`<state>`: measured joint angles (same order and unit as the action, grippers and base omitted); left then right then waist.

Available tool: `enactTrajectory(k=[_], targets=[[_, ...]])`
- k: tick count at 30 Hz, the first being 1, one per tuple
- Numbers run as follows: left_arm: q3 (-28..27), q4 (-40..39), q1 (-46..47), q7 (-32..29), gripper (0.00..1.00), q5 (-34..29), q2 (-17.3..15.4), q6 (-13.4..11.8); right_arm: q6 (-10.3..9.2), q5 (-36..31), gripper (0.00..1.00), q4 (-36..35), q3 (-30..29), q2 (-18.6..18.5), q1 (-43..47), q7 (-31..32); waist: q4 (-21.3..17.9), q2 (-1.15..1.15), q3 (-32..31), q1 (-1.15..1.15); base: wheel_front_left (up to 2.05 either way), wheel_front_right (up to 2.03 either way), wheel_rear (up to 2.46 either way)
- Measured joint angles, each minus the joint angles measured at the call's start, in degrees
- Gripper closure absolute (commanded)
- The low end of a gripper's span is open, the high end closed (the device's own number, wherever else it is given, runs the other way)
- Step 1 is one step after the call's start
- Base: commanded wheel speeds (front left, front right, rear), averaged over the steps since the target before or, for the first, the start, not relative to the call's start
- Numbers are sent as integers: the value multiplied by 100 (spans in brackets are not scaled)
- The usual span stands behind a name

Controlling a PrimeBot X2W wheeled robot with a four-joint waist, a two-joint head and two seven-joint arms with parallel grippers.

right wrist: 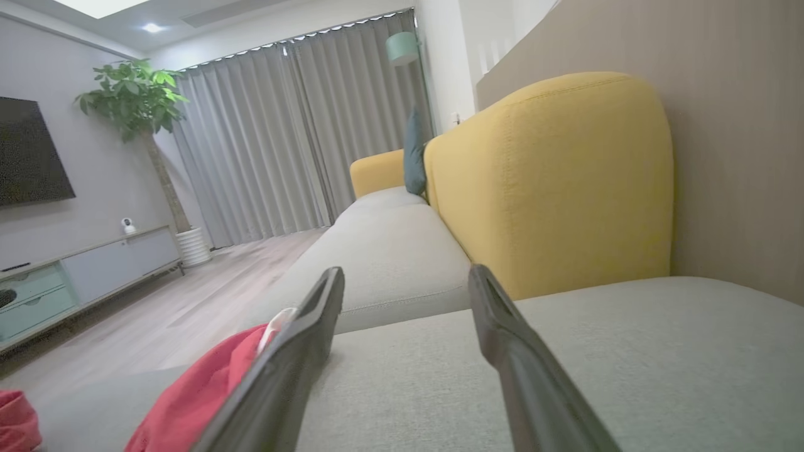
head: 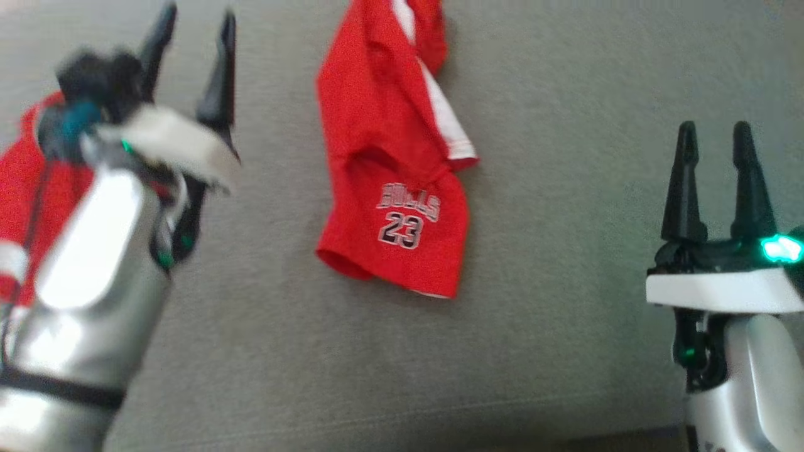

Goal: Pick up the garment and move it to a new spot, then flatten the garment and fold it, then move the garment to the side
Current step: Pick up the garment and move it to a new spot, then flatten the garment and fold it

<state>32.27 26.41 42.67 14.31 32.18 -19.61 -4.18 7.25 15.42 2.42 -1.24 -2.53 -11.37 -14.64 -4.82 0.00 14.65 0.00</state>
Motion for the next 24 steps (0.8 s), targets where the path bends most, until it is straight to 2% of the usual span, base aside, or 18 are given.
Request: enactTrajectory(k=[7,13,17,24], targets=[[-420,-1311,-1820,35,0,-345,151,-482,0,-148,0,103,-73,0,374,0,626,0,-408,0,0,0,0],[-656,-1649,-2754,35,0,-799,497,-619,0,-247,0,185,-96,1,408,0,940,0,-586,0,0,0,0],[-944,-1802,-3035,35,0,-1048,758,-587,0,-339,0,202,-133,0,427,0,1098,0,-641,0,0,0,0],[-1127,-1873,-3059,35,0,-1417,1124,-193,0,-530,0,471,37,-1,399,0,1374,0,-485,0,0,0,0]])
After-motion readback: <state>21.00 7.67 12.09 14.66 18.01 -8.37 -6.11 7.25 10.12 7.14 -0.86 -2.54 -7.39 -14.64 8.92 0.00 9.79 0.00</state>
